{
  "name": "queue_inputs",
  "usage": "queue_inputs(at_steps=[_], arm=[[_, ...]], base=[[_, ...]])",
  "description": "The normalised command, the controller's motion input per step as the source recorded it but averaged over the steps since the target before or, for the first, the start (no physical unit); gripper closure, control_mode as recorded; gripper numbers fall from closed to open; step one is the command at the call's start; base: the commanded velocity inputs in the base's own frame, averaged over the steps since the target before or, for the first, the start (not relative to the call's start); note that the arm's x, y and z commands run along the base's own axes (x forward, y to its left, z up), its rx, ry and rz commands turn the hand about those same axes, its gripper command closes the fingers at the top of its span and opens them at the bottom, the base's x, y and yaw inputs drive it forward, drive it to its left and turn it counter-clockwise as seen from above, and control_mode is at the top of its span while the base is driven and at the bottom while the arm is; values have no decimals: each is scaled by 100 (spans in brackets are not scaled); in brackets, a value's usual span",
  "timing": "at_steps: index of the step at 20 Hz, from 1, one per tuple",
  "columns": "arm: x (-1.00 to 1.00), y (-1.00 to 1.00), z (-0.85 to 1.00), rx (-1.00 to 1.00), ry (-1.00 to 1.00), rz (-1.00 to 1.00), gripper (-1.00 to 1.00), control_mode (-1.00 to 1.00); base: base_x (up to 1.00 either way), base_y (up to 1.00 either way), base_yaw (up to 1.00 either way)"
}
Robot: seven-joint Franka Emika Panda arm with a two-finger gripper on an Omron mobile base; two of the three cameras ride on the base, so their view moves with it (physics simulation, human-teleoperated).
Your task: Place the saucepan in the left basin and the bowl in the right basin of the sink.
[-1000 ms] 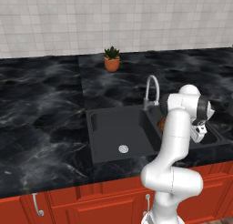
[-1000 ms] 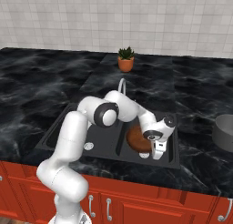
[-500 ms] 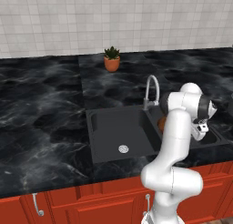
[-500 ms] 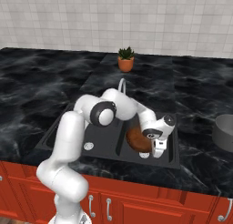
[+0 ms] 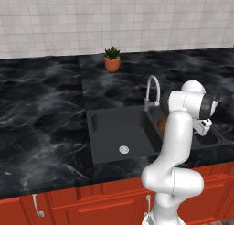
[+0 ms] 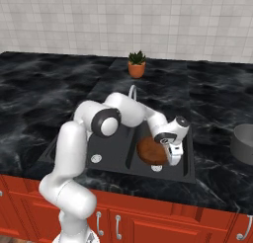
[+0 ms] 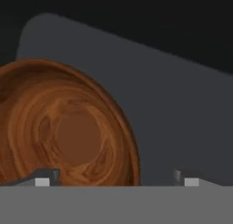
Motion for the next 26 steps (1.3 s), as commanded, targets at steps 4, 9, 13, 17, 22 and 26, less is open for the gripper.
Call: queue_inputs(at_steps=[4,9,13,17,22,26], arm=[[-19,0,26,-8,-3,37,-100,-100],[-16,6,28,-9,-3,42,-100,-100],[-15,9,33,-7,0,38,-100,-100],[-16,16,31,-5,0,31,-100,-100],[-21,21,24,-6,0,21,-100,-100],[-25,22,22,-3,0,14,-100,-100]], base=[[0,0,0],[0,0,0],[0,0,0],[0,0,0],[0,0,0],[0,0,0]])
